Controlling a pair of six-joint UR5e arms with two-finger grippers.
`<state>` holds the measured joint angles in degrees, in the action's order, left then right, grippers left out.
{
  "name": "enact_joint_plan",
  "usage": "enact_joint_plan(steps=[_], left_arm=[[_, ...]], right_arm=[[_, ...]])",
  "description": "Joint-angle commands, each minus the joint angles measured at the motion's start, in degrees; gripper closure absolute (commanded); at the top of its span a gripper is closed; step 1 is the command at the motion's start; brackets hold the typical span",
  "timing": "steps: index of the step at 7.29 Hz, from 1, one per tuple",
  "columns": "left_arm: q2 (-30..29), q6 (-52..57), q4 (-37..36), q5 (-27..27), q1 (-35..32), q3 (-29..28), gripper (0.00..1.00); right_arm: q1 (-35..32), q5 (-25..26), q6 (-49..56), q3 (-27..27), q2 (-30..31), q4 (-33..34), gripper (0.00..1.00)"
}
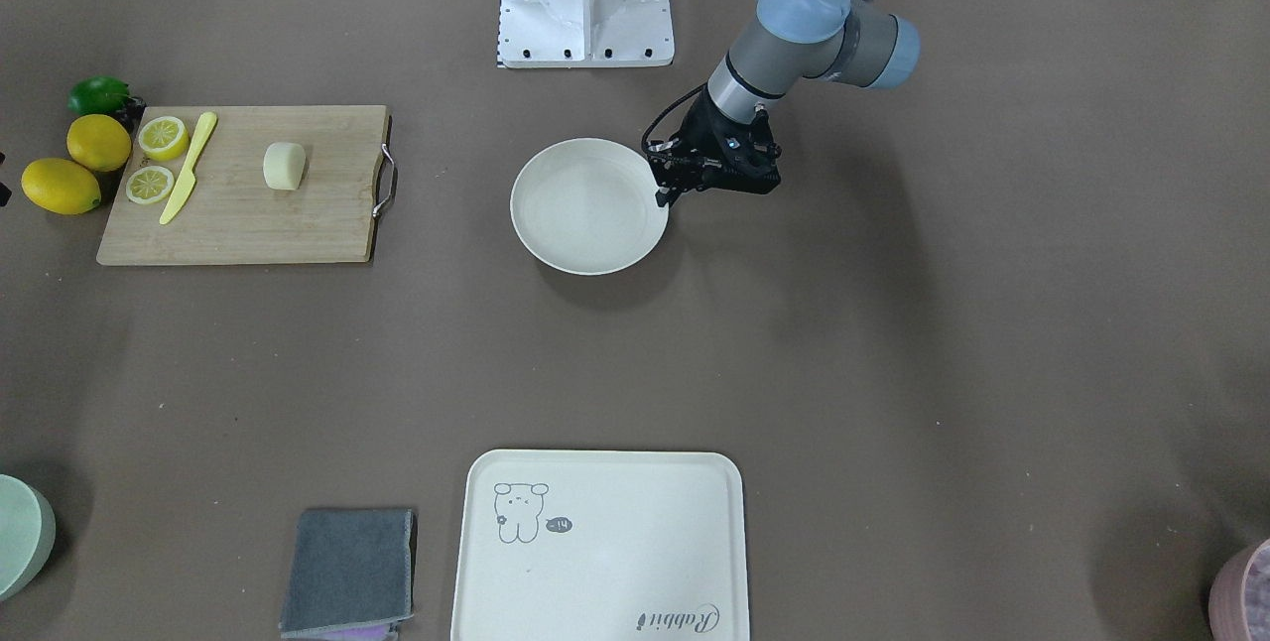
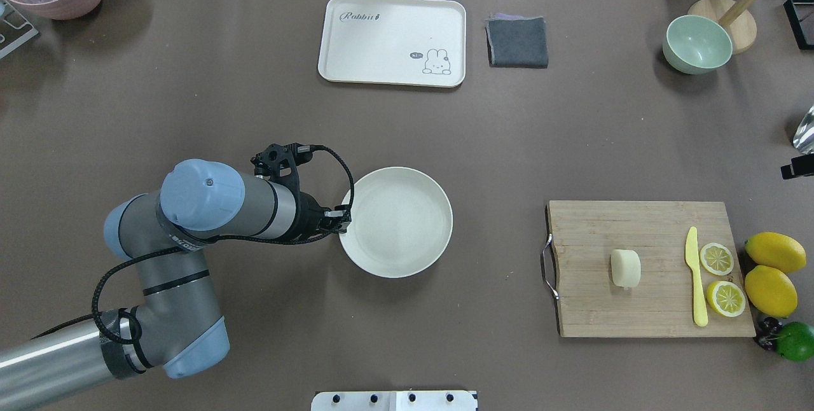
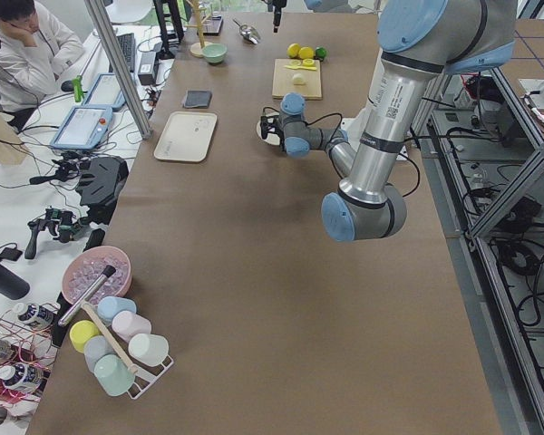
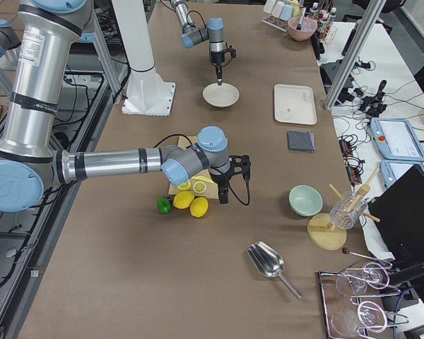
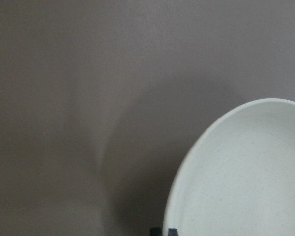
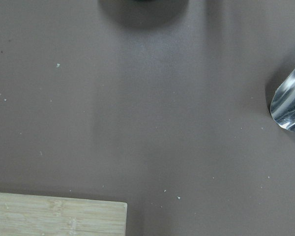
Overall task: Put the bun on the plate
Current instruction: 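Slide the white plate with the left gripper toward the table centre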
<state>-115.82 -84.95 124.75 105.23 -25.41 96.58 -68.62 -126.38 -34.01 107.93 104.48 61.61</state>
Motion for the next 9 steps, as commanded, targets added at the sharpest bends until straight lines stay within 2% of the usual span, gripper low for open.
enact_joint_plan(steps=[1, 2, 3, 4, 5, 7, 9], left_arm=[[-0.11, 0.05, -0.21, -2.13, 1.41, -0.42, 1.0], [-0.2, 0.05, -0.21, -2.22, 1.41, -0.42, 1.0], [0.06, 0.13, -0.21, -2.22, 1.41, -0.42, 0.84], [0.06, 0.22, -0.21, -2.22, 1.41, -0.42, 0.37], [0.06, 0.22, -0.21, -2.22, 1.41, -0.16, 0.02], [0.59, 0.48, -0.73, -1.34, -0.42, 2.02, 0.02], [3.82, 7.64, -5.64, 7.84, -9.09, 6.06, 0.02]], right_arm=[[-0.03, 0.0, 0.0, 0.0, 0.03, 0.0, 0.0], [-0.03, 0.0, 0.0, 0.0, 0.03, 0.0, 0.0], [-0.03, 0.08, 0.0, 0.0, 0.03, 0.0, 0.0], [0.06, 0.08, 0.0, 0.0, 0.03, 0.0, 0.0], [0.06, 0.26, 0.0, 0.0, -0.06, 0.0, 0.0], [0.15, 0.17, -4.71, 2.62, -0.06, 0.43, 0.0], [3.47, 0.35, -10.95, 4.65, -0.24, 0.62, 0.01]])
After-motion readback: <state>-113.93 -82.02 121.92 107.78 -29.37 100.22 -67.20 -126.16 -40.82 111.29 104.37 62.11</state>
